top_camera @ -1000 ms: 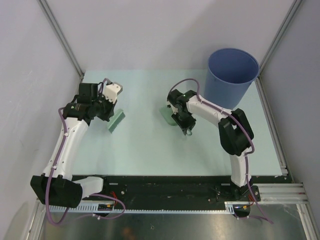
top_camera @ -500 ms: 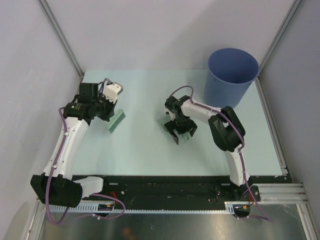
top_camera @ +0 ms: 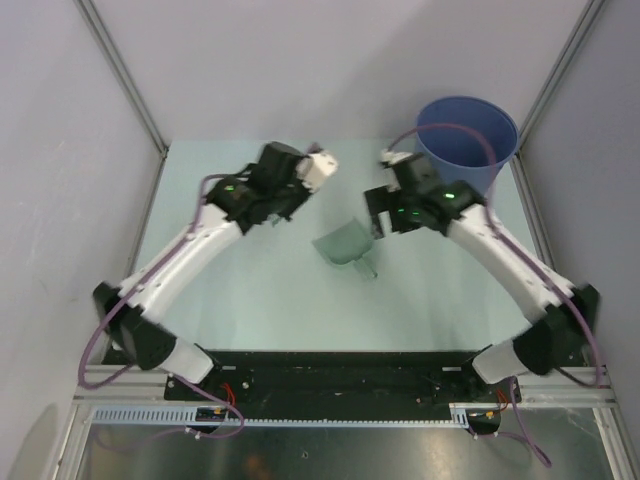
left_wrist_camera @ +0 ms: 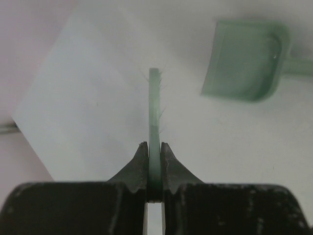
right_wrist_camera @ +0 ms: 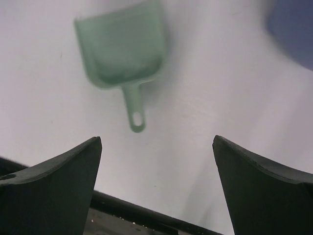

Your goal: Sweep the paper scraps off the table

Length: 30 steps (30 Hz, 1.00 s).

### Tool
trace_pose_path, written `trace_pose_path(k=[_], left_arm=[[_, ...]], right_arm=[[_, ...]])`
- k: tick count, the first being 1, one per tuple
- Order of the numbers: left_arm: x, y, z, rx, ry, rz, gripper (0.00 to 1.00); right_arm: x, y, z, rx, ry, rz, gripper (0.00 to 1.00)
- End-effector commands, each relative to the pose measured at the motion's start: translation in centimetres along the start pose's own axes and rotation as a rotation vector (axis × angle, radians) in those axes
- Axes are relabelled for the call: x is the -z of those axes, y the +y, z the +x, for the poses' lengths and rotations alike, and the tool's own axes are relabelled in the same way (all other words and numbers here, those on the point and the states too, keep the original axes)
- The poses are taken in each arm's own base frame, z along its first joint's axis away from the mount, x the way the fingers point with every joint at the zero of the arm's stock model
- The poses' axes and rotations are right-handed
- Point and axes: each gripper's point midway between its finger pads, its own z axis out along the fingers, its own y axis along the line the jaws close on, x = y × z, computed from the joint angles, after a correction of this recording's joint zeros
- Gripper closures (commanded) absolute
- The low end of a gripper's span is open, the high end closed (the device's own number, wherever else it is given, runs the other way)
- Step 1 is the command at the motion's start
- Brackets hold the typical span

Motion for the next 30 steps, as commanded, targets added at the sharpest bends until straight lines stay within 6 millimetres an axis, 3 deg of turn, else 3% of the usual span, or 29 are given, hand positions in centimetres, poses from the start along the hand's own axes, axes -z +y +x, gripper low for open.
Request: trace_pose_path(k=[1,2,4,5,6,9,13,15,16,17,18,19,21,22,24,25,26,27,29,30], left_arm=[[-2.8,-1.1,-3.7,-0.104,0.027,-0.222,1.00],[-4.7,-3.6,-4.6,-0.165,0.036,-0.209,1.00],[-6.2,-4.8,-5.0,-0.244,0.064,-0.264,1.00],[-6.9,-6.6,-5.8,-0.278,0.044,-0.259,1.00],[-8.6,-7.8,-5.6,-0.325,0.069,-0.256,1.00],[-11.0,-10.6,-6.1,-0.403,0.079,-0.273,1.00],[-13.0,-13.5,-5.7,-0.460,0.095,-0.242,1.00],[-13.1,-15.5,-5.1,-0.490,0.091,-0.184,0.78],[-13.0,-17.1,-4.9,-0.505,0.074,-0.120,0.56],[-12.9,-18.0,-4.3,-0.519,0.073,-0.081,0.44],[-12.3,-18.7,-4.4,-0.518,0.056,-0.040,0.16],[-10.9,-19.5,-5.0,-0.514,0.020,0.011,0.01],[-9.3,-21.2,-5.8,-0.481,-0.040,0.131,0.00],[-7.2,-21.1,-6.9,-0.457,-0.084,0.172,0.00],[-4.4,-22.6,-8.3,-0.420,-0.166,0.312,0.00],[-2.9,-22.8,-8.7,-0.415,-0.199,0.362,0.00],[-0.4,-22.7,-9.3,-0.414,-0.262,0.416,0.00],[1.8,-24.0,-9.5,-0.424,-0.325,0.545,0.00],[4.5,-23.0,-8.9,-0.405,-0.391,0.647,0.00],[5.4,-23.3,-8.5,-0.385,-0.413,0.729,0.00]], right_arm=[[3.9,-6.6,-0.8,-0.232,-0.174,0.143,0.00],[5.4,-7.6,-0.7,-0.263,-0.214,0.168,0.00],[6.4,-9.7,-0.1,-0.306,-0.234,0.221,0.00],[7.4,-10.3,-0.1,-0.317,-0.262,0.236,0.00],[7.8,-10.7,0.0,-0.324,-0.273,0.243,0.00],[8.8,-12.1,0.6,-0.358,-0.295,0.266,0.00],[9.2,-13.1,1.5,-0.379,-0.298,0.277,0.00],[8.9,-13.4,2.1,-0.382,-0.282,0.275,0.00],[8.8,-13.4,2.2,-0.382,-0.278,0.272,0.00],[8.6,-13.8,2.6,-0.388,-0.268,0.280,0.00],[8.3,-13.9,2.8,-0.390,-0.261,0.282,0.00],[8.1,-14.1,2.8,-0.388,-0.260,0.283,0.00],[7.7,-14.7,2.8,-0.404,-0.268,0.285,0.00],[7.6,-14.7,2.7,-0.409,-0.275,0.272,0.00],[7.2,-14.7,2.9,-0.418,-0.284,0.258,0.00],[7.5,-14.3,2.0,-0.409,-0.330,0.227,0.00],[7.4,-14.2,1.7,-0.400,-0.350,0.212,0.00],[7.4,-14.1,1.0,-0.391,-0.391,0.192,0.00],[6.8,-13.6,1.4,-0.362,-0.411,0.164,0.00],[6.8,-13.3,0.4,-0.342,-0.466,0.135,0.00]])
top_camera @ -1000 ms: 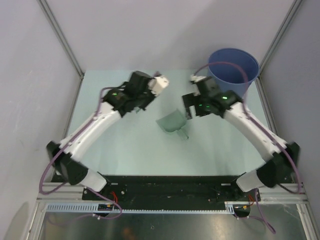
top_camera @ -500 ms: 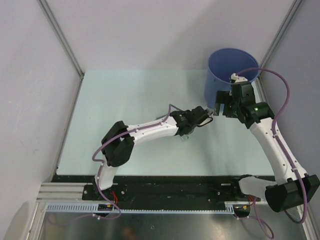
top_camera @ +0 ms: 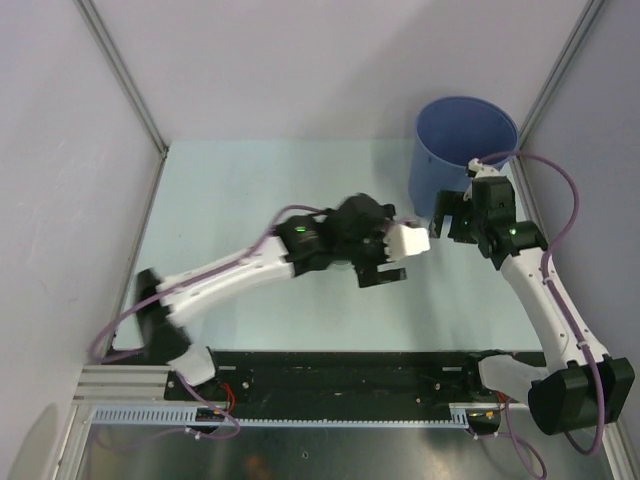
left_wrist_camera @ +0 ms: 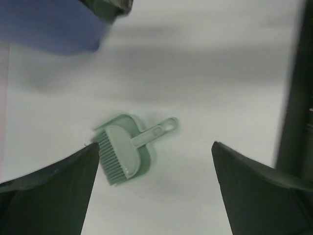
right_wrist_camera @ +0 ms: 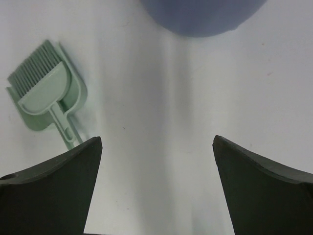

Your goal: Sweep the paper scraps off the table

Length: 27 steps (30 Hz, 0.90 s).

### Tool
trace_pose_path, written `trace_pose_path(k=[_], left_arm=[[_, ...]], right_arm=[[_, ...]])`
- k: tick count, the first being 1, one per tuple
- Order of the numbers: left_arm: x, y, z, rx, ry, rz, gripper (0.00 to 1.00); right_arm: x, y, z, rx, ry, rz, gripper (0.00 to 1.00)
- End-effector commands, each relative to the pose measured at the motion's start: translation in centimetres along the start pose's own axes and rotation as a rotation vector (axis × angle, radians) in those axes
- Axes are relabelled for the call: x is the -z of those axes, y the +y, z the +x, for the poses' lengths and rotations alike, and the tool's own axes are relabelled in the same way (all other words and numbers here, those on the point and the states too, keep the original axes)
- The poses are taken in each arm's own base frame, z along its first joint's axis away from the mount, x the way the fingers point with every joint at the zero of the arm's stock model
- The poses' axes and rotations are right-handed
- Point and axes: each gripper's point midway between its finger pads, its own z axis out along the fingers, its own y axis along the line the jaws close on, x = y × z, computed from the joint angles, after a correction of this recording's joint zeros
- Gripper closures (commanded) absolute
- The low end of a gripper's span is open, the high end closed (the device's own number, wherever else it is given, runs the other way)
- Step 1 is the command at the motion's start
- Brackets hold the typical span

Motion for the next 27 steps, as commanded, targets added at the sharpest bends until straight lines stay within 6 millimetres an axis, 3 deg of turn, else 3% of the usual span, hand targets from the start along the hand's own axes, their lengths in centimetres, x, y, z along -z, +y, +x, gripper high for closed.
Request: trace_pose_path(k=[1,2,3,4,5,6,7,8,9,10,11,12,13,14,15,16,17,18,19,20,21,23,24,27], left_arm=[[7.6,-0.8,-2.3,0.084,-0.300,0.253,0.00],[8.0,0.1,-1.2,0.140,-0.289,0.236,0.00],[7.8,1.9,0.1,0.182,-0.262,0.174,0.00],[7.9,5.0,2.4,0.278,-0.227,0.091,0.00],[7.3,6.3,5.0,0.340,-0.180,0.044,0.00],[7.9,8.2,6.3,0.386,-0.188,-0.020,0.00],[8.8,11.4,9.6,0.478,-0.170,-0.104,0.00],[8.3,11.5,12.8,0.555,-0.133,-0.123,0.00],[9.3,13.5,13.6,0.573,-0.178,-0.204,0.00],[10.5,15.6,16.9,0.648,-0.170,-0.298,0.00],[9.8,14.7,20.3,0.696,-0.131,-0.327,0.00],[10.5,16.5,21.2,0.691,-0.178,-0.425,0.00],[12.6,17.7,23.1,0.711,-0.187,-0.550,0.00],[11.3,15.8,26.5,0.745,-0.139,-0.578,0.00],[12.3,17.5,26.4,0.701,-0.213,-0.689,0.00],[11.8,15.6,29.0,0.726,-0.196,-0.733,0.00],[12.3,15.6,30.3,0.735,-0.197,-0.820,0.00],[13.4,16.7,29.6,0.698,-0.288,-0.907,0.00],[12.5,14.9,31.7,0.738,-0.274,-0.919,0.00],[12.5,14.8,32.3,0.745,-0.283,-0.948,0.00],[12.9,15.1,32.1,0.731,-0.324,-0.982,0.00],[12.0,13.9,34.1,0.752,-0.293,-1.003,0.00],[13.0,14.7,34.0,0.729,-0.327,-1.075,0.00],[13.2,14.7,36.3,0.787,-0.320,-1.174,0.00]], right_arm=[[-0.5,1.8,-1.9,0.024,-0.178,-0.132,0.00],[-0.4,1.7,-2.1,0.035,-0.222,-0.133,0.00],[-0.4,1.8,-3.7,0.036,-0.317,-0.143,0.00],[-1.8,0.3,-1.9,0.026,-0.316,-0.093,0.00],[-1.6,-0.2,-2.2,0.024,-0.370,-0.079,0.00],[-1.4,-0.6,-3.4,0.020,-0.461,-0.071,0.00],[-1.6,-1.8,-3.7,-0.003,-0.510,-0.019,0.00],[-2.8,-3.0,-1.6,-0.015,-0.497,0.016,0.00],[-2.2,-3.4,-2.8,-0.041,-0.589,0.024,0.00],[-2.4,-4.3,-2.6,-0.060,-0.616,0.055,0.00],[-3.7,-5.6,-0.2,-0.065,-0.589,0.084,0.00],[-3.4,-5.8,-1.1,-0.074,-0.664,0.084,0.00],[-3.8,-6.7,-0.4,-0.078,-0.680,0.117,0.00],[-3.9,-7.2,0.1,-0.074,-0.703,0.135,0.00],[-4.0,-7.8,1.1,-0.077,-0.754,0.151,0.00],[-4.4,-8.6,1.8,-0.070,-0.759,0.188,0.00],[-4.4,-9.0,2.2,-0.066,-0.776,0.203,0.00],[-4.4,-9.3,2.7,-0.065,-0.799,0.209,0.00],[-5.2,-9.5,3.4,-0.049,-0.769,0.223,0.00],[-5.8,-9.6,3.9,-0.041,-0.749,0.228,0.00],[-5.7,-9.6,3.5,-0.031,-0.767,0.227,0.00],[-6.3,-9.0,3.6,-0.009,-0.749,0.197,0.00],[-6.0,-8.7,2.9,-0.004,-0.787,0.179,0.00],[-7.1,-8.2,2.9,0.014,-0.754,0.151,0.00]])
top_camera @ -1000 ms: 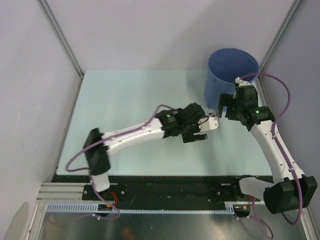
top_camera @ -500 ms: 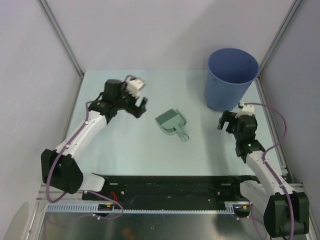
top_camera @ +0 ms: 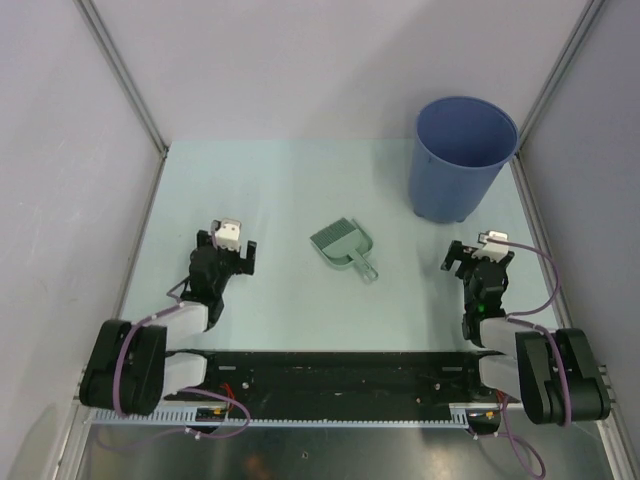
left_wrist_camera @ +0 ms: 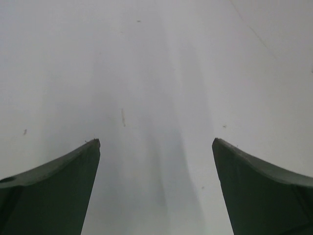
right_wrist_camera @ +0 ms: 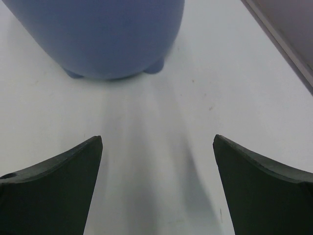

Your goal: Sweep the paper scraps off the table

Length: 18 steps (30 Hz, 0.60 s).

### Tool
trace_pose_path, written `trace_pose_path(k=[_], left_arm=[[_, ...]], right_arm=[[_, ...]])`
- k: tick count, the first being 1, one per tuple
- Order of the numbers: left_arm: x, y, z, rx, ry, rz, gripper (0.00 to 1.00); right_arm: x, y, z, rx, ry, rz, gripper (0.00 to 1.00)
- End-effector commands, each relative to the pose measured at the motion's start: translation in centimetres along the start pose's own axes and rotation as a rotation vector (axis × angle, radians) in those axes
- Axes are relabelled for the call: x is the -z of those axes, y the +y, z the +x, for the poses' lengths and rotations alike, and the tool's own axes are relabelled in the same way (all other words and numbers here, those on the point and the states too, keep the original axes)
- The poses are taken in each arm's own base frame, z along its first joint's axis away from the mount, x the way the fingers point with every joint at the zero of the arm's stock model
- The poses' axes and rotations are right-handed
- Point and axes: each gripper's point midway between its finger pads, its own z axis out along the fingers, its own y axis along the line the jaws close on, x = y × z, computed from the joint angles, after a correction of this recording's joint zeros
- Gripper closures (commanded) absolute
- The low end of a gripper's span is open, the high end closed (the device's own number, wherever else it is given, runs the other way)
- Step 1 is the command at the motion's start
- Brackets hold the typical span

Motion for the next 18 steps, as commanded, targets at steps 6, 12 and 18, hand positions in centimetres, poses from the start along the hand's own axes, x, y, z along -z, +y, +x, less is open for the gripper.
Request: trace_pose_path(k=[6,12,18], left_arm=[[-0.5,4.5,-4.8,0.140,-0.304,-0.204,0.00],[-0.3,4.8,-4.5,0.153,-0.303,-0.227,0.00],[-0.4,4.6,-4.5,0.148,-0.303,-0.212,0.00]], right_arm=[[-2.4,2.6,-2.9,0.003,-0.193,-0.132,0.00],[-3.2,2.5,-2.6,0.008,-0.152,-0.114,0.00],[-4.7,2.4,-1.3,0.019,-0.041,-0.088,0.00]])
